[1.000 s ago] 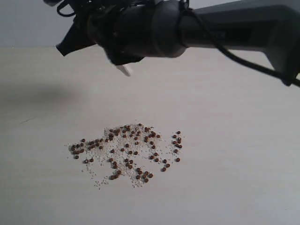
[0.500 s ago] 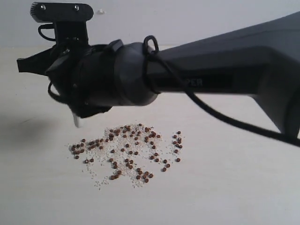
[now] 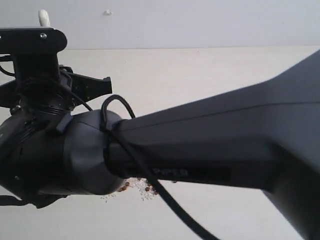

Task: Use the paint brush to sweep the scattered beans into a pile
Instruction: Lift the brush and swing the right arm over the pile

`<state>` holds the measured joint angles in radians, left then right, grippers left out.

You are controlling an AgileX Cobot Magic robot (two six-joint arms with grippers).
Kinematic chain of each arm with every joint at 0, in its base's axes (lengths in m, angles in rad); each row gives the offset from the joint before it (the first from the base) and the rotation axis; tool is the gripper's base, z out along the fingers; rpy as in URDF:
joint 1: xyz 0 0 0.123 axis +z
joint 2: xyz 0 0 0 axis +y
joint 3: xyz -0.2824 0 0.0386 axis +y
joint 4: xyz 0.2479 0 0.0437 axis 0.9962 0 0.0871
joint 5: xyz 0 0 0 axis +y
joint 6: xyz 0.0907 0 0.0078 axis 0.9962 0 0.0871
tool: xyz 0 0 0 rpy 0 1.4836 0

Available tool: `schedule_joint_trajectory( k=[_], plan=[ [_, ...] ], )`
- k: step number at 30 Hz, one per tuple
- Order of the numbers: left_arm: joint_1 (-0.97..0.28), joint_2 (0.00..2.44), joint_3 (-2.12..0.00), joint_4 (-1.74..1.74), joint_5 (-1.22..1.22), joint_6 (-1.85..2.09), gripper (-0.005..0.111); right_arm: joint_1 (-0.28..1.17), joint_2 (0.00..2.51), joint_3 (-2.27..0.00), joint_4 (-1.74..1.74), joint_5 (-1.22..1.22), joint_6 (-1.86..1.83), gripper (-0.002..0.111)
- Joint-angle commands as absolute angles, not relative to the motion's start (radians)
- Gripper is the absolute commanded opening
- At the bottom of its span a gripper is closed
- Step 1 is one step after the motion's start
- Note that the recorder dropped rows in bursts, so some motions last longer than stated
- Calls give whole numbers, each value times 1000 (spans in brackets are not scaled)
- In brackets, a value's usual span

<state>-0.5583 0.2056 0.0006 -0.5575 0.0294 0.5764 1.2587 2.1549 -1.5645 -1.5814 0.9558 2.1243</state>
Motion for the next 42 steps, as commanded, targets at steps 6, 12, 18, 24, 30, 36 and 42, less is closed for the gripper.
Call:
schedule_joint_trajectory(
  k=[6, 12, 18, 24, 30, 36, 42],
  plan=[
    [-557, 201, 0, -553, 28, 572, 0, 1257, 2205, -1599, -1516, 873, 2126, 0],
    [-557, 201, 0, -553, 28, 572, 0, 1269, 2274, -1653, -1519, 839, 2126, 0],
    [-557, 201, 0, -553, 28, 572, 0, 1274, 2361, -1706, -1547, 868, 2126, 0],
    [-557, 201, 0, -553, 28, 572, 0, 1274, 2373, -1710, -1500, 1012, 2116, 0],
    [-557, 201, 0, -553, 28, 572, 0, 1274, 2373, -1710, -1445, 1086, 2024, 0],
    [-557, 201, 0, -553, 28, 572, 0, 1274, 2373, -1710, -1430, 1221, 1908, 0],
    [-557, 201, 0, -553, 28, 572, 0, 1274, 2373, -1710, -1446, 1221, 1904, 0]
  ],
)
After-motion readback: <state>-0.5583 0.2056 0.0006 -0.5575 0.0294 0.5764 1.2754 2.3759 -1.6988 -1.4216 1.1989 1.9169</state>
